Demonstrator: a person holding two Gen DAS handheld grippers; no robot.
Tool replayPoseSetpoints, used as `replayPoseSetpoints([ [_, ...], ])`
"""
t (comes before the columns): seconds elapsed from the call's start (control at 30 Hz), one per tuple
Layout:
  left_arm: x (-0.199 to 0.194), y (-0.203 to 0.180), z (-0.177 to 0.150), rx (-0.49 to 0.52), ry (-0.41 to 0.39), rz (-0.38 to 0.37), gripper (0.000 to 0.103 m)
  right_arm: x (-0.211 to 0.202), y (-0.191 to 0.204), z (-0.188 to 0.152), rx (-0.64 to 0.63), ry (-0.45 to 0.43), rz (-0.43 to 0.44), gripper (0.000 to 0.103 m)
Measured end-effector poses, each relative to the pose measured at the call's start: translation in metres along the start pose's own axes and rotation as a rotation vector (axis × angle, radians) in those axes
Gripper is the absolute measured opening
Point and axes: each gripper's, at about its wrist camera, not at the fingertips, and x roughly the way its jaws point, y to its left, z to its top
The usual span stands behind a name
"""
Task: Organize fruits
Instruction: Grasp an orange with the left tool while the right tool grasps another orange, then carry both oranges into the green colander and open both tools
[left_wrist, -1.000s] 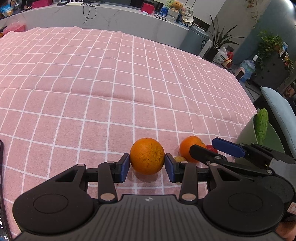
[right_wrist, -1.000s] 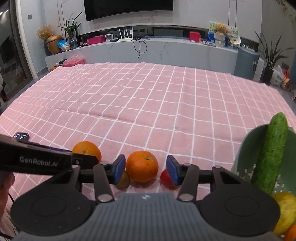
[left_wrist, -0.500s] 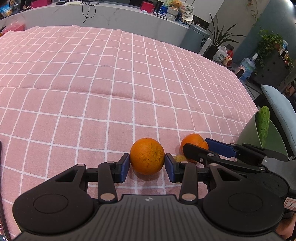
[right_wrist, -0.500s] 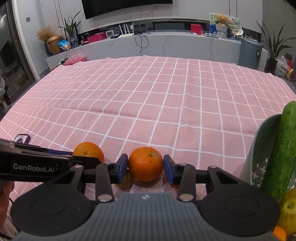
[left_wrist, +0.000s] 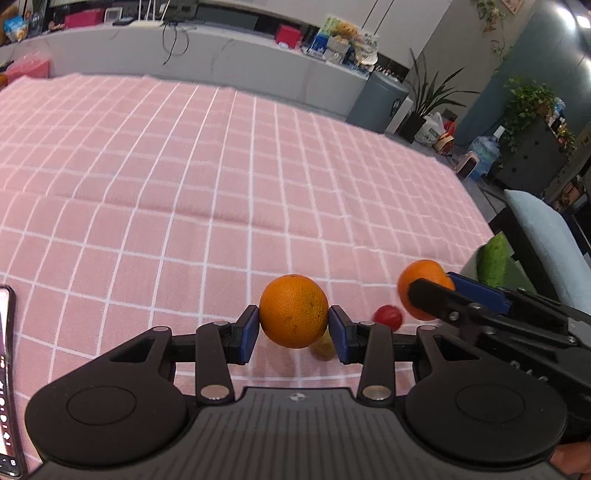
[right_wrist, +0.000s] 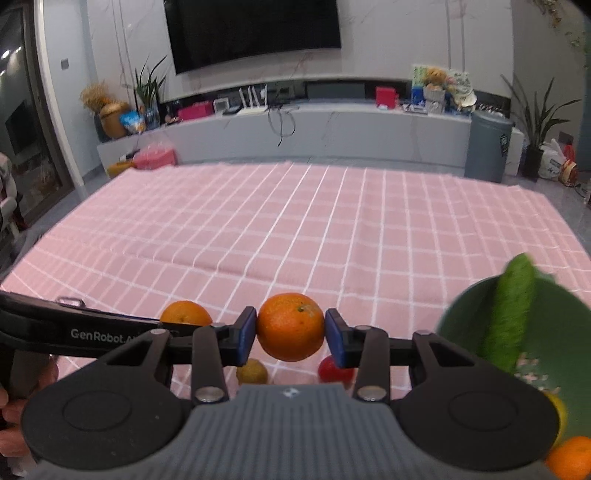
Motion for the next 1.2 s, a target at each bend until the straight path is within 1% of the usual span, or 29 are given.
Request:
replayPoseSetpoints([
  [0.13, -0.015, -0.025, 0.007, 0.039, -0.024, -0.026, 0.046, -0.028, -0.014, 0.007, 0.026, -0.035, -0.013, 0.037],
  [0.27, -0.025, -0.050, 0.013, 0.080, -0.027, -0.074, 0.046, -0.060, -0.030, 0.009, 0.043, -0.068, -0.031, 0.037],
  [0.37, -0.025, -0.072, 0.015, 0.112, -0.013, -0.116, 0.046, -0.082, -0.045, 0.008, 0.058, -0.085, -0.055, 0.037],
  [0.57, -0.017, -0.120, 0.010, 0.213, 0.021, -0.180, 0.046, -0.113, -0.072, -0.003, 0.053, -0.091, -0.144, 0.037],
  [0.73, 0.001, -0.158, 0.006, 0.294, 0.063, -0.223, 0.046, -0.125, -0.094, -0.015, 0.052, -0.063, -0.210, 0.037],
  [0.83, 0.015, -0.173, 0.001, 0.327, 0.093, -0.238, 0.046, -0.128, -0.108, -0.021, 0.058, -0.039, -0.225, 0.037],
  [1.03, 0.039, -0.191, -0.006, 0.338, 0.158, -0.263, 0.046, -0.122, -0.126, -0.034, 0.050, 0.023, -0.228, 0.037],
  [1.2, 0.055, -0.198, -0.004, 0.334, 0.176, -0.266, 0.046, -0.110, -0.136, -0.037, 0.030, 0.052, -0.221, 0.037],
])
